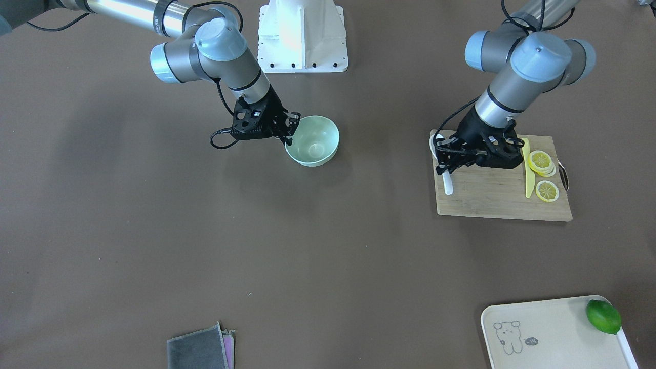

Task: Place spoon in bowl
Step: 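Carry the spoon over the bowl while the right gripper slides the bowl closer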

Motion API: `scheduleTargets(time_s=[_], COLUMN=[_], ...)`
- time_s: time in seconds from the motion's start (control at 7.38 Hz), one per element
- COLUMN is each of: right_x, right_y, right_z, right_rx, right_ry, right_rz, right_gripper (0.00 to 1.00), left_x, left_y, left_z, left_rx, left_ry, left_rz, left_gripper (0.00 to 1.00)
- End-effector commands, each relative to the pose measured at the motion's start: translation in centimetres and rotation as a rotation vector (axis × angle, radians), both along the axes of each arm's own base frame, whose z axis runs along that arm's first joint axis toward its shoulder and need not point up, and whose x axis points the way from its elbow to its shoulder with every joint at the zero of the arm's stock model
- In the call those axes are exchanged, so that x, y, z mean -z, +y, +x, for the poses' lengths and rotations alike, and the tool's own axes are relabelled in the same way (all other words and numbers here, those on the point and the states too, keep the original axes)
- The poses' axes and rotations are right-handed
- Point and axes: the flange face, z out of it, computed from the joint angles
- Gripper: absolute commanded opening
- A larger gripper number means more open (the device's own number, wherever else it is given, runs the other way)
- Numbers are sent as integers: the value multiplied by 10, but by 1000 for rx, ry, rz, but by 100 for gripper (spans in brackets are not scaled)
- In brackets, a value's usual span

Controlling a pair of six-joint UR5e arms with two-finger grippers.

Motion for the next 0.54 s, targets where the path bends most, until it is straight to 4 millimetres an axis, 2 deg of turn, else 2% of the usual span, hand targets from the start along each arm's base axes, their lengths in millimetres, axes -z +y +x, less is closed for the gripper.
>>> scheduleTargets(time_s=[0.0, 0.14, 0.27, 0.41], right_x=[8, 13, 20, 14], right_y=[7, 3, -10, -32], right_z=[-1, 14, 47, 98], right_rx=[-43, -53, -47, -27], right_ry=[-5, -20, -20, -31], right_rz=[35, 40, 20, -25], right_gripper=[99, 100, 100, 100], left_x=[73, 90, 102, 114], left_y=[22, 35, 61, 73], left_z=[54, 72, 106, 123], left_rx=[-14, -7, -15, -6], left_ry=[107, 125, 126, 137], left_rz=[-55, -54, -34, -29], left_gripper=[0, 0, 0, 0])
